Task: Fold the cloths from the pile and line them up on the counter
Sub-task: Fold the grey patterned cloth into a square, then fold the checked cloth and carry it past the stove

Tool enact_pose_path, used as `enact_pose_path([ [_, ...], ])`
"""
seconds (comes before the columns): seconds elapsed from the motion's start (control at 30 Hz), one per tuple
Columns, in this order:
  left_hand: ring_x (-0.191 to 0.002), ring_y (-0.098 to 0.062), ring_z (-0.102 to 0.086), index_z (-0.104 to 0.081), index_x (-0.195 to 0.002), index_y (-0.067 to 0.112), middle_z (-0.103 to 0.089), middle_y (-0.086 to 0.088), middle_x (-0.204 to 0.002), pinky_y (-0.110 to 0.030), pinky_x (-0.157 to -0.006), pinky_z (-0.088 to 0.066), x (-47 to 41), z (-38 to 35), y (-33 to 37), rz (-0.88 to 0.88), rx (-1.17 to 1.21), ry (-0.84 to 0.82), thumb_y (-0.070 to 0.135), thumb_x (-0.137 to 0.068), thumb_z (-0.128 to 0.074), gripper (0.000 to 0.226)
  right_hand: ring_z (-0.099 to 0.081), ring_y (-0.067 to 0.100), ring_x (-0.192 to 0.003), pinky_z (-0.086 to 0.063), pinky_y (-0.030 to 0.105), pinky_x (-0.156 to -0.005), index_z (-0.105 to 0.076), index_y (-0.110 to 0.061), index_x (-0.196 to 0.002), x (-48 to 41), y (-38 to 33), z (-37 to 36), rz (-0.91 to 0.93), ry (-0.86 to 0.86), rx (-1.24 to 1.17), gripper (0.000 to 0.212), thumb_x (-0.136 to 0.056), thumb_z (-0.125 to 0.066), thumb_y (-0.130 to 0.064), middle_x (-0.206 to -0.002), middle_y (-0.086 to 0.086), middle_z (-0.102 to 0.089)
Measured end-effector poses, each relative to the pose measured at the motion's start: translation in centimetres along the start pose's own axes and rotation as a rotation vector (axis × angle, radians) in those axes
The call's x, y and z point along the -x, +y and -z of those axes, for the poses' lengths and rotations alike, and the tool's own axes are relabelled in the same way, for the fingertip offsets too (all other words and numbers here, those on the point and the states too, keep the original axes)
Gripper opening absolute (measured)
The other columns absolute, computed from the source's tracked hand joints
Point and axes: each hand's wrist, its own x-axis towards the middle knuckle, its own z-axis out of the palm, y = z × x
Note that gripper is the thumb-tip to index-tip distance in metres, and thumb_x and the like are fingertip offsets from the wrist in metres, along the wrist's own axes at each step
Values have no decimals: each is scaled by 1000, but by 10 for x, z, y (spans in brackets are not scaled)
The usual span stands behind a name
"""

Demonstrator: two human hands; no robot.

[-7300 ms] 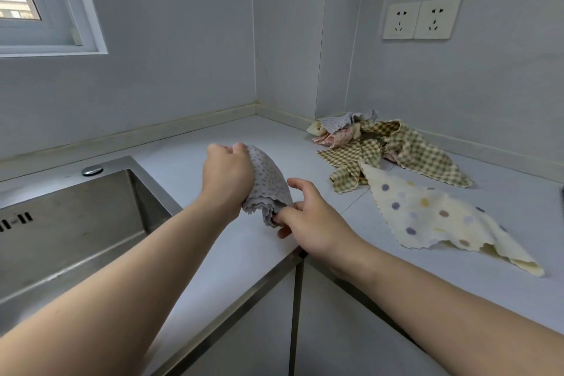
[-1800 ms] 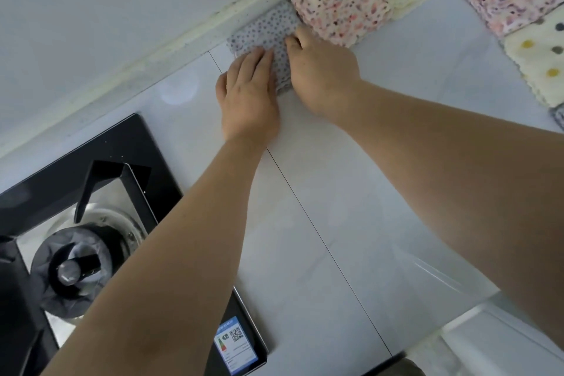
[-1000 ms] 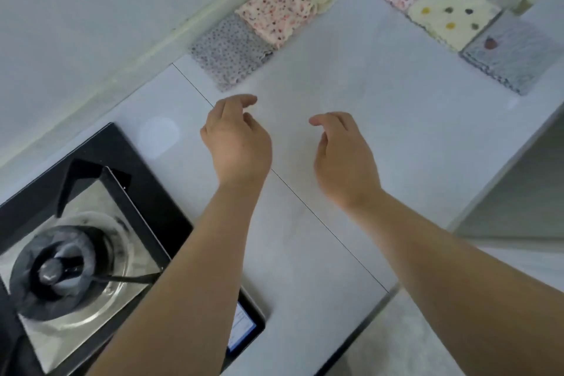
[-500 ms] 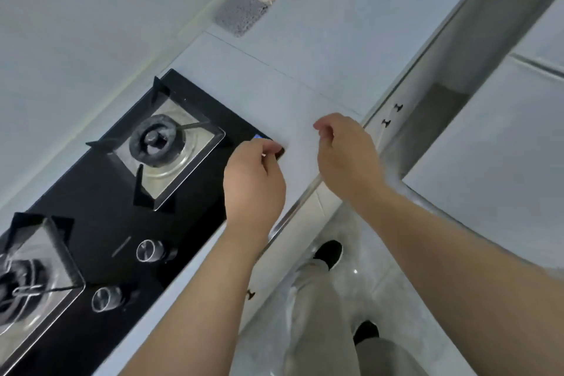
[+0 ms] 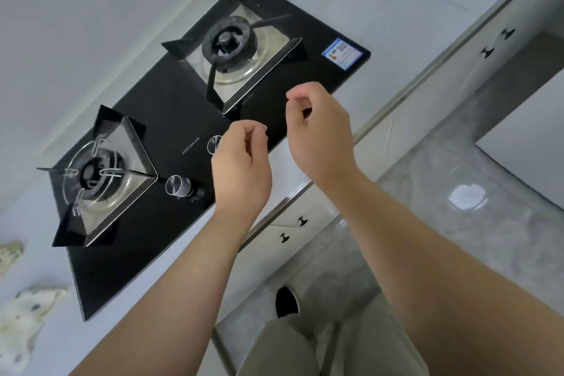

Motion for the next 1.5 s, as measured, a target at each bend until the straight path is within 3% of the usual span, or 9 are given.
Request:
enact_pose_path([
  [0.2,-78,-1,-56,-56,-99,23,-59,13,-87,-12,-72,-43,7,-22,-69,-78,161,183,14,-101,-49,11,-64,0,-88,-47,7,-74,-63,-17,-111,15,27,-56,39,58,-172,15,-100,-52,-16,-90,-19,-61],
  [0.43,-60,-19,-59,-56,-94,26,-65,7,-70,-42,-64,-51,9,-28,-98,22,423,201,24,-101,-45,13,-64,1,-82,-45,5,-66,-65,-25,-98,22,47,-75,-4,48,-35,15,-95,-52,-18,-82,-16,-64],
  [0.57,-54,-20,-56,-54,-88,25,-66,4,-69,-36,-57,-46,11,-25,-102,36,541,230,23,-100,-47,14,-62,3,-82,-40,10,-60,-66,-26,-94,26,39,-72,80,-52,170,18,-93,-50,-19,-84,-13,-66],
  [0.67,-46,-17,-52,-55,-87,21,-65,6,-67,-33,-51,-42,21,-16,-106,90,654,244,21,-100,-48,15,-62,3,-83,-43,13,-63,-65,-26,-93,41,30,-77,128,-21,142,16,-93,-50,-22,-83,-11,-68],
  [0.73,-45,-17,-51,-56,-86,19,-65,5,-66,-32,-51,-41,36,-3,-113,107,674,266,21,-100,-49,15,-62,2,-81,-39,8,-59,-65,-26,-93,60,18,-91,180,-52,130,14,-94,-51,-25,-83,-11,-67],
  [0.9,-56,-19,-52,-59,-84,22,-64,3,-65,-41,-64,-44,88,69,-163,60,644,470,27,-101,-47,21,-61,0,-76,-40,6,-60,-62,-26,-97,132,-30,-140,400,-222,44,11,-98,-52,-30,-82,-11,-67],
  [1.2,-53,-19,-52,-56,-82,27,-62,3,-62,-42,-57,-44,167,217,-264,1,465,693,35,-102,-43,25,-58,2,-64,-38,7,-52,-62,-23,-98,260,-102,-245,592,-416,16,14,-99,-51,-31,-80,-8,-67],
  [1.37,-55,-11,-53,-56,-86,24,-65,5,-67,-31,-59,-43,198,272,-330,99,353,737,32,-102,-46,21,-60,6,-65,-45,17,-58,-62,-22,-95,318,-119,-305,614,-536,47,12,-98,-52,-29,-74,-8,-64],
  [1.5,-75,-11,-60,-59,-92,19,-66,6,-77,-28,-63,-41,214,321,-394,253,173,826,30,-101,-46,19,-60,16,-63,-52,35,-60,-59,-23,-95,354,-124,-351,611,-666,112,12,-98,-49,-30,-75,-2,-63],
])
